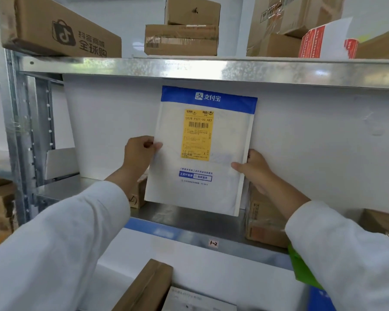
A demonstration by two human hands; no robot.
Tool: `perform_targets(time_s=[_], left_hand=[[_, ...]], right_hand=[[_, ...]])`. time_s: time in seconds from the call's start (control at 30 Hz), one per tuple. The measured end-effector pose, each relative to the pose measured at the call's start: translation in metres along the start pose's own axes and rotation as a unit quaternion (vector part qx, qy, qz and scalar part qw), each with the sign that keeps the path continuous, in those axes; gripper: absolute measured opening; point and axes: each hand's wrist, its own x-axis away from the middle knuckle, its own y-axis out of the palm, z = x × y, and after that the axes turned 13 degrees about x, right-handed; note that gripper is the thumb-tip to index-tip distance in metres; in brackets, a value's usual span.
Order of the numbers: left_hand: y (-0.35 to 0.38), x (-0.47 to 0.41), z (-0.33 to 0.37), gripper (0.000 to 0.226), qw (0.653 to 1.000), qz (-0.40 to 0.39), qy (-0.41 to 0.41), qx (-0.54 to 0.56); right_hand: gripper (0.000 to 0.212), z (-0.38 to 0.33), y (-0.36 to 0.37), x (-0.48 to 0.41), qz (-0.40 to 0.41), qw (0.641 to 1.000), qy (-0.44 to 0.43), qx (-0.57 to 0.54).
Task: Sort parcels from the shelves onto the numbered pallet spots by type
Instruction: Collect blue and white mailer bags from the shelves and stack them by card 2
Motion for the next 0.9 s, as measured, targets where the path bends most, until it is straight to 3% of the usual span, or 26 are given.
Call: perform_targets(time_s=[0.13,0.27,0.37,0.63,0.73,0.9], left_hand=[[-0.012,0.021,0.015,0.031,0.998,0.013,-0.024,0.058],[-0.025,0.064,0.036,0.008,0.987,0.060,-0.057,0.140],[-0.044,0.100,0.046,0.020,0.978,0.089,-0.066,0.178],[-0.096,0.223,0.063,0.025,0.976,0.156,-0.111,0.107],[-0.116,0.287,0.062,0.008,0.965,0.188,-0.162,0.090],[-0.149,0.380,0.052,0.019,0.938,0.270,-0.215,0.022]], right_hand=[[0.032,-0.001,-0.007,0.017,-0.012,0.998,0.007,-0.063],[0.030,-0.003,-0.008,0.039,-0.047,0.990,-0.014,-0.131],[0.030,-0.002,-0.005,0.057,-0.084,0.981,-0.026,-0.171],[0.028,0.015,0.036,0.118,-0.200,0.946,0.023,-0.255],[0.027,0.026,0.067,0.149,-0.237,0.932,0.050,-0.268],[0.028,0.047,0.126,0.217,-0.294,0.918,0.074,-0.254]])
